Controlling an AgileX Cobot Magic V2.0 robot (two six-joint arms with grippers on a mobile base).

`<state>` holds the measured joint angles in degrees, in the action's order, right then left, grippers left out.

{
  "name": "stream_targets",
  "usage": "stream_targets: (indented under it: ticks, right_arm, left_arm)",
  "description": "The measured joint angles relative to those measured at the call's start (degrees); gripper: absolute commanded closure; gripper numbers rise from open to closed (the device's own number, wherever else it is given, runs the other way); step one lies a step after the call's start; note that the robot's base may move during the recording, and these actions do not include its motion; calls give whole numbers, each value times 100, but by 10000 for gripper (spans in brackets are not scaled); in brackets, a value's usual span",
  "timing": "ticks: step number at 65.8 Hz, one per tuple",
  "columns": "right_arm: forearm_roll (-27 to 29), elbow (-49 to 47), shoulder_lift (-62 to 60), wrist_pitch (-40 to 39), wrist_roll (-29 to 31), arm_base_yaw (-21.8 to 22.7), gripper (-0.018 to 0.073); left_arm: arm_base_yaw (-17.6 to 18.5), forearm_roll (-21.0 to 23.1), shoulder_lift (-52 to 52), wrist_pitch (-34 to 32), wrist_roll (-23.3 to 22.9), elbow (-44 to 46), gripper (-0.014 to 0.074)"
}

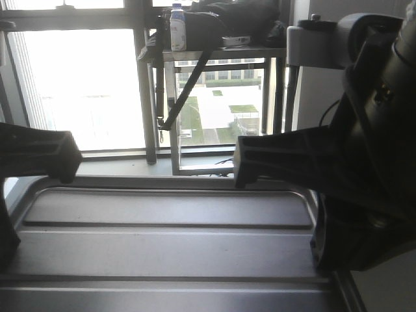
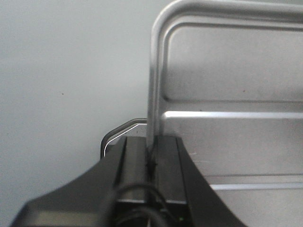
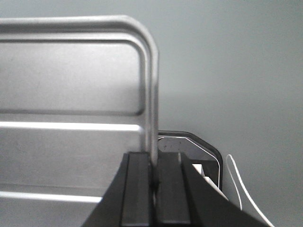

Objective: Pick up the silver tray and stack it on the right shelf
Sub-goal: 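Hold the tray level in both grippers while the base drives away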

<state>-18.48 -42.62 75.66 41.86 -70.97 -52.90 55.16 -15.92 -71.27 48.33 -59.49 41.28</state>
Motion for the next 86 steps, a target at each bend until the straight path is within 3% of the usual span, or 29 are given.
stream_targets:
  ticks: [86]
  right_arm:
    - [0, 0, 0, 0, 0, 0, 492]
  left_arm:
    - [0, 0, 0, -22, 0, 0, 689]
